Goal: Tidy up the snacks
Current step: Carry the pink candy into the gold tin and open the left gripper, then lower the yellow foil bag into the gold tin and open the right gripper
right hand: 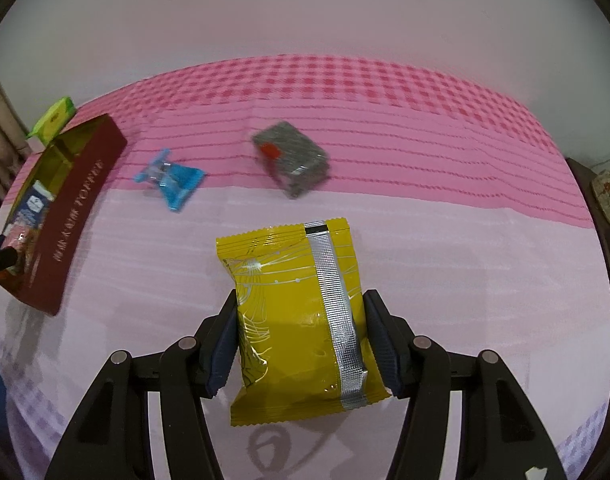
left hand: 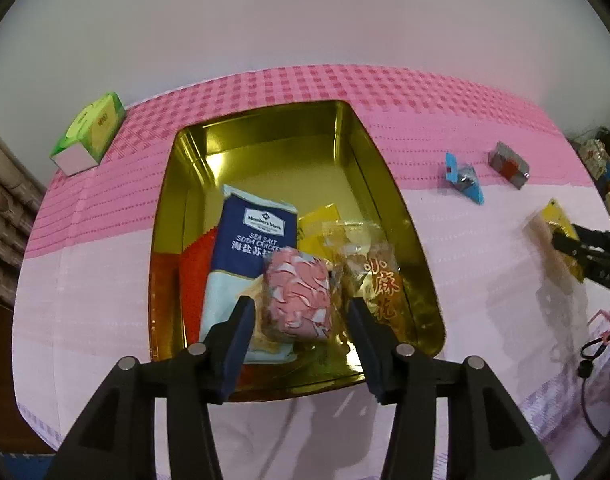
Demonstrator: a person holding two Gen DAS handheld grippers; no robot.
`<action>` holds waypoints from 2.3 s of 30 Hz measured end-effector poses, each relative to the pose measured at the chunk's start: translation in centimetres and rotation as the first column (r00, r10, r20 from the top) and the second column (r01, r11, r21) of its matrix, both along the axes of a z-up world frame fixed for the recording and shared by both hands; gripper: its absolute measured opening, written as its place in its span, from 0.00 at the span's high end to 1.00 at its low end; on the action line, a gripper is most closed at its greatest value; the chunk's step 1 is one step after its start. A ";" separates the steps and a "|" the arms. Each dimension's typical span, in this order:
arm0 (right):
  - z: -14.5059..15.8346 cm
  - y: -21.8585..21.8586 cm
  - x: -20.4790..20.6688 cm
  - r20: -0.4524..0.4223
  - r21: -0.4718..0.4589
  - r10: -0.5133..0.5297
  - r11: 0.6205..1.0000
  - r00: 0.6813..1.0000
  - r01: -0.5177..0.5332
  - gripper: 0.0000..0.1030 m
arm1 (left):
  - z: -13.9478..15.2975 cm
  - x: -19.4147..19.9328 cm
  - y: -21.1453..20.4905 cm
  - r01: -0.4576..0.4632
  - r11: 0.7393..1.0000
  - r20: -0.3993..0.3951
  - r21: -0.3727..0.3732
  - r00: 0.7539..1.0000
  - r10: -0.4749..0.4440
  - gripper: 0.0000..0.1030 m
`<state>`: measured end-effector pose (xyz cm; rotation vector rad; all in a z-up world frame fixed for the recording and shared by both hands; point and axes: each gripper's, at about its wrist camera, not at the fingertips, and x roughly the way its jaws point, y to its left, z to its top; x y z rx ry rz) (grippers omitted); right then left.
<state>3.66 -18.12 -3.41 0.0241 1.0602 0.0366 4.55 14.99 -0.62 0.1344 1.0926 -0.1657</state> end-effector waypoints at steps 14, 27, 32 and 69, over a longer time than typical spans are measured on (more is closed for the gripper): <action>3.7 10.3 1.0 0.052 0.065 0.137 0.988 0.989 -0.140 0.46 | 3.1 -1.0 6.0 -0.214 0.977 0.130 0.006 0.969 0.211 0.52; 5.2 20.5 2.6 0.052 0.117 0.244 0.961 0.968 -0.249 0.47 | 2.4 -1.4 11.6 -0.398 0.917 0.135 0.020 0.910 0.392 0.52; 4.3 23.4 3.4 0.035 0.116 0.264 0.957 0.964 -0.266 0.47 | 2.1 -1.3 12.8 -0.432 0.901 0.121 0.028 0.897 0.426 0.52; 2.8 26.1 4.9 -0.012 0.135 0.274 0.953 0.962 -0.270 0.43 | 1.4 -1.0 12.9 -0.435 0.900 0.096 0.021 0.897 0.431 0.52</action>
